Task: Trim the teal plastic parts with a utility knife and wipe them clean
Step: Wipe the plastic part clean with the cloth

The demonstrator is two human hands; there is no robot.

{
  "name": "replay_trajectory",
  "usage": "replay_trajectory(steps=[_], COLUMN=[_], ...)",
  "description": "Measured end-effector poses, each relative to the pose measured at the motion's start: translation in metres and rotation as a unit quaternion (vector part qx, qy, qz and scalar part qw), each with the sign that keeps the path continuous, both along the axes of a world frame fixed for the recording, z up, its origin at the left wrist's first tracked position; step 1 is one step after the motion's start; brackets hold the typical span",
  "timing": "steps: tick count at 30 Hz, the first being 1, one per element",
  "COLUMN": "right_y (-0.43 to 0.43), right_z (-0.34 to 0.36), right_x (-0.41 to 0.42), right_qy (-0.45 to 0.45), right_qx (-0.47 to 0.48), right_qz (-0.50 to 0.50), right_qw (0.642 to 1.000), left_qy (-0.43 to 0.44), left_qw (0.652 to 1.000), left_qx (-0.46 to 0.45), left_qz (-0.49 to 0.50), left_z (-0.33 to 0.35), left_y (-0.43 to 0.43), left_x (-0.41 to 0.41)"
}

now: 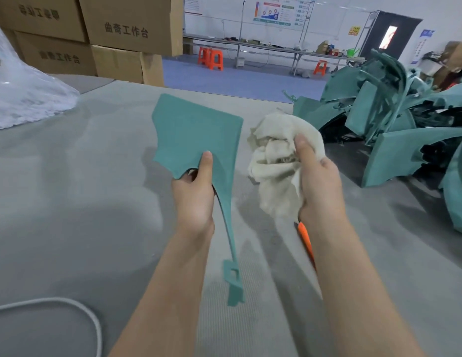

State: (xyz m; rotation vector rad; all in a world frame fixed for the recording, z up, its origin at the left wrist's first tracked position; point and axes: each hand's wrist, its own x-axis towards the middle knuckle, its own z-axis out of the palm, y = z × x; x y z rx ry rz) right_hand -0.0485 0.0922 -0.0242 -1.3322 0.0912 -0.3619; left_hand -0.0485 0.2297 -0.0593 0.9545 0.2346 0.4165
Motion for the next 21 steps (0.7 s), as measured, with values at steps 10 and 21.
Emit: replay_trajectory(steps=[10, 21], right_y=[0.035, -0.016], right_z=[-0.052, -0.051], right_x=[-0.006, 0.025], right_qy=[-0.074, 0.045], right_qx=[-0.211, 0.008], right_qz=[-0.089, -0.152], right_qw=[0.971, 0.987], left_qy=[-0.016, -0.006], left_qw=[0.982, 0.989], left_qx=[0.162, 0.122], left_qz=[-0.097, -0.080], left_z=[-0.016, -0.019], left_y=[-0.034, -0.025], left_x=[-0.006, 0.002])
